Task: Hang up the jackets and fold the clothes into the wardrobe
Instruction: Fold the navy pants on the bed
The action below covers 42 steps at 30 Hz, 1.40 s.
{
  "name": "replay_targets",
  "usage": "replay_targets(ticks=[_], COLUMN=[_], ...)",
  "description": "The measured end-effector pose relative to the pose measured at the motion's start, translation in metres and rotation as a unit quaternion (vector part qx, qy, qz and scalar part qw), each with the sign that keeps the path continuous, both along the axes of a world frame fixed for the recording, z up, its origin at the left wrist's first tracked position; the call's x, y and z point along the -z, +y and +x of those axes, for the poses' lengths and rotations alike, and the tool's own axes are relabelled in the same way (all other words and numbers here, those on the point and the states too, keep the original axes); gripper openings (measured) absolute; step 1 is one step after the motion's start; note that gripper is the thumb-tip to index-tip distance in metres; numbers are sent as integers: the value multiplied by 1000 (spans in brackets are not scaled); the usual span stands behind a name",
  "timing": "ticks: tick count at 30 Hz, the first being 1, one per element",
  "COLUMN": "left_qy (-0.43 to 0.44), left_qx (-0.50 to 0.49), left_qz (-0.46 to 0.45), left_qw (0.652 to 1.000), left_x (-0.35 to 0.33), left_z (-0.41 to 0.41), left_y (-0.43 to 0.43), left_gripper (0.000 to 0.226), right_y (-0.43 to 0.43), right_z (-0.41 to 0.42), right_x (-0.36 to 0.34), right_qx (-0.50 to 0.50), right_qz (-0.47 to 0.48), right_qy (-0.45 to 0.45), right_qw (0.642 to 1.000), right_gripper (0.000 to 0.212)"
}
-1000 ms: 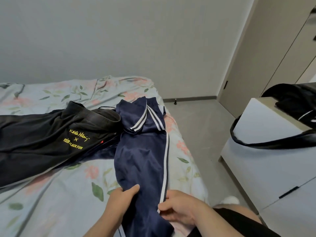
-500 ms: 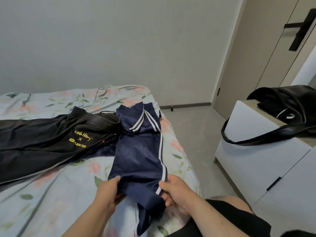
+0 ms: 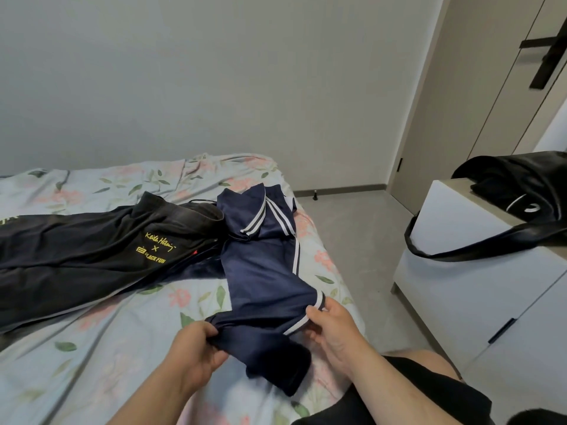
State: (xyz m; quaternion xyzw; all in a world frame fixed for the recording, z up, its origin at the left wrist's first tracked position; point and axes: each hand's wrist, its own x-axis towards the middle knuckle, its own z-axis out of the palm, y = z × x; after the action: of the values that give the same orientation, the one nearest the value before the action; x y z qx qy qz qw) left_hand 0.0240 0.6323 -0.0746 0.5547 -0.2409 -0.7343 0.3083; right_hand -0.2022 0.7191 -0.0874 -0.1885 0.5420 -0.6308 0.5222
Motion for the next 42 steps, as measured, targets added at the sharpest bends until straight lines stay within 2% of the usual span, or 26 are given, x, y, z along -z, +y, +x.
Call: replay_targets(ticks=[2, 4, 6, 8, 10, 11, 13, 16, 20, 24, 27, 30, 31, 32, 33, 34, 35, 36, 37, 38, 39, 40, 41, 42], left_qy=[18, 14, 31, 7, -55, -74, -60, 24, 111, 201, 255, 294, 282, 248, 171, 54, -81, -205, -298, -359, -403, -437, -460, -462], left_qx=[-25, -19, 0, 39, 92, 122, 143, 136, 171, 174, 173, 149, 150, 173, 219, 293, 383, 470, 539, 566, 575, 564, 544, 511], left_qz=[14, 20, 26, 17, -9, -19, -1, 42, 72, 94, 88, 54, 38, 29, 27, 12, -22, -55, -79, -98, -110, -119, -117, -129], left_qw=[999, 1000, 999, 999, 994, 990, 988, 990, 976, 959, 947, 943, 947, 953, 960, 955, 920, 857, 784, 736, 703, 691, 692, 714], left_x=[10, 27, 38, 48, 56, 58, 52, 42, 27, 23, 21, 17, 20, 20, 22, 26, 32, 38, 42, 48, 47, 45, 40, 38], left_z=[8, 11, 12, 11, 11, 11, 10, 11, 19, 19, 21, 24, 25, 26, 28, 29, 31, 34, 33, 33, 32, 31, 29, 27], left_y=[0, 8, 24, 38, 46, 47, 48, 42, 37, 40, 36, 26, 23, 21, 22, 27, 31, 35, 37, 38, 37, 33, 26, 16], left_gripper=[33, 28, 25, 26, 53, 59, 54, 58, 61, 58, 54, 49, 51, 52, 50, 42, 28, 15, 8, 7, 12, 21, 34, 44], right_y=[-2, -2, 1, 7, 12, 12, 11, 9, 8, 6, 2, 0, 1, 2, 6, 10, 14, 17, 17, 15, 12, 9, 8, 7], right_z=[-1, -1, 0, 2, 5, 7, 8, 10, 18, 26, 24, 8, 4, 2, 2, 3, 3, 4, 6, 7, 7, 5, 3, 0], right_x=[5, 9, 15, 20, 25, 26, 24, 21, 16, 10, 0, -4, -3, -1, 3, 8, 13, 17, 17, 16, 15, 13, 11, 11], right_qx=[33, 15, -74, -195, -289, -306, -285, -260, -280, -280, -204, -122, -104, -102, -122, -171, -234, -297, -337, -354, -352, -342, -323, -294], right_qz=[30, 52, 84, 158, 213, 217, 189, 130, 102, 44, 53, 43, 57, 96, 165, 252, 324, 373, 404, 422, 432, 437, 437, 430], right_qy=[11, 13, 18, 86, 156, 182, 209, 222, 234, 141, 21, -91, -104, -76, 1, 107, 193, 239, 255, 257, 260, 257, 253, 248], right_qw=[999, 998, 994, 964, 920, 909, 916, 931, 925, 949, 977, 987, 987, 987, 979, 946, 896, 846, 812, 794, 789, 791, 800, 817], right_gripper=[11, 13, 19, 25, 36, 43, 46, 48, 60, 49, 37, 27, 26, 22, 17, 11, 8, 7, 4, 9, 19, 29, 34, 35])
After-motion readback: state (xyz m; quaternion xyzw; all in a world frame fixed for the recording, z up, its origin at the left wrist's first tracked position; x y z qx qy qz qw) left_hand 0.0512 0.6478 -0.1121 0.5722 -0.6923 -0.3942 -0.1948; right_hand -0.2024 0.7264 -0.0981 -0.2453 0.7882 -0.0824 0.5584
